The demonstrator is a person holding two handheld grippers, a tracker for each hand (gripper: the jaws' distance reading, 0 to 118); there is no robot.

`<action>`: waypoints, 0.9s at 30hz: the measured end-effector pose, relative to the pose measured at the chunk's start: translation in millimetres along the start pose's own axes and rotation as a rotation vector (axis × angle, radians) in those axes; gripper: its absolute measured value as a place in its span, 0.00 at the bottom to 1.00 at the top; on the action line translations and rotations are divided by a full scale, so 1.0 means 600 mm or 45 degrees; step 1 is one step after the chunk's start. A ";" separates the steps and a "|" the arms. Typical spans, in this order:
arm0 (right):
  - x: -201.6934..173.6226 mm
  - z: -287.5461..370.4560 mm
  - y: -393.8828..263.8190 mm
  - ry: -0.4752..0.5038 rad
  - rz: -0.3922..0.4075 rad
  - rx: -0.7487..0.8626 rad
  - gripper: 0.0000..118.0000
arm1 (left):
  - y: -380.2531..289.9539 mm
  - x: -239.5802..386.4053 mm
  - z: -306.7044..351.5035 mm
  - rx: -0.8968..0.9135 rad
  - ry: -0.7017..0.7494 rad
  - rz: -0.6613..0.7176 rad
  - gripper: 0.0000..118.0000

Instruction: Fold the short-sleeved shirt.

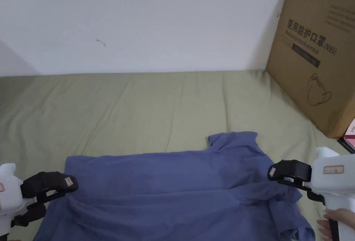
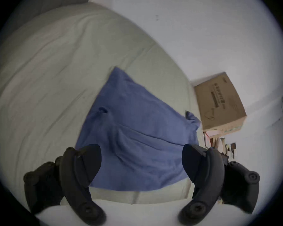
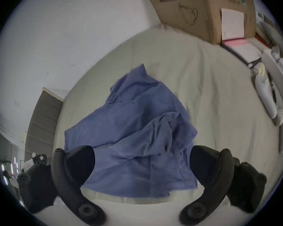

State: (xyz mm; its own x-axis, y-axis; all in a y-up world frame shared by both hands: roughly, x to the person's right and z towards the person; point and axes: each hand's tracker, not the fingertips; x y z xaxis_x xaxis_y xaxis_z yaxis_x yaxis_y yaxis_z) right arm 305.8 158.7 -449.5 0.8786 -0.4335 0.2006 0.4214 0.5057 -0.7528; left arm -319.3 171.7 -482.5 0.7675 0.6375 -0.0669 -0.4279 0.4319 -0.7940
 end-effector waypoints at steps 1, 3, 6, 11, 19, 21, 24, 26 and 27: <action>-0.010 0.029 -0.015 0.023 0.043 0.071 0.98 | -0.020 0.024 0.021 0.071 0.003 -0.097 0.89; -0.029 0.075 -0.044 0.058 0.121 0.218 0.98 | -0.058 0.069 0.058 0.212 0.057 -0.284 0.89; -0.043 0.134 -0.104 0.177 0.202 0.413 0.93 | -0.133 0.119 0.104 0.420 0.124 -0.510 0.83; -0.092 0.177 -0.188 0.229 0.344 0.517 0.00 | -0.219 0.148 0.138 0.462 0.015 -0.578 0.00; -0.122 0.179 -0.199 0.294 0.407 0.439 0.00 | -0.156 0.098 0.097 0.175 0.300 -0.502 0.00; -0.123 0.176 -0.196 0.295 0.400 0.425 0.00 | -0.107 0.059 0.050 -0.020 0.414 -0.391 0.00; -0.122 0.164 -0.192 0.327 0.379 0.380 0.00 | -0.060 -0.014 -0.017 -0.232 0.472 -0.334 0.47; -0.121 0.154 -0.193 0.321 0.373 0.356 0.00 | -0.050 -0.049 -0.052 -0.283 0.517 -0.296 0.92; -0.121 0.150 -0.192 0.318 0.371 0.347 0.00 | -0.045 -0.062 -0.061 -0.264 0.515 -0.286 0.92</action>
State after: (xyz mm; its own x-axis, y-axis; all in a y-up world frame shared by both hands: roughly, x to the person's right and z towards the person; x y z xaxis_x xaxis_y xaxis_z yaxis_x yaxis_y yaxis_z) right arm 213.7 199.0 -320.9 0.9021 -0.3939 -0.1765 0.2384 0.7956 -0.5570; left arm -318.9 113.0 -480.9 0.9707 0.2276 -0.0769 -0.1588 0.3677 -0.9163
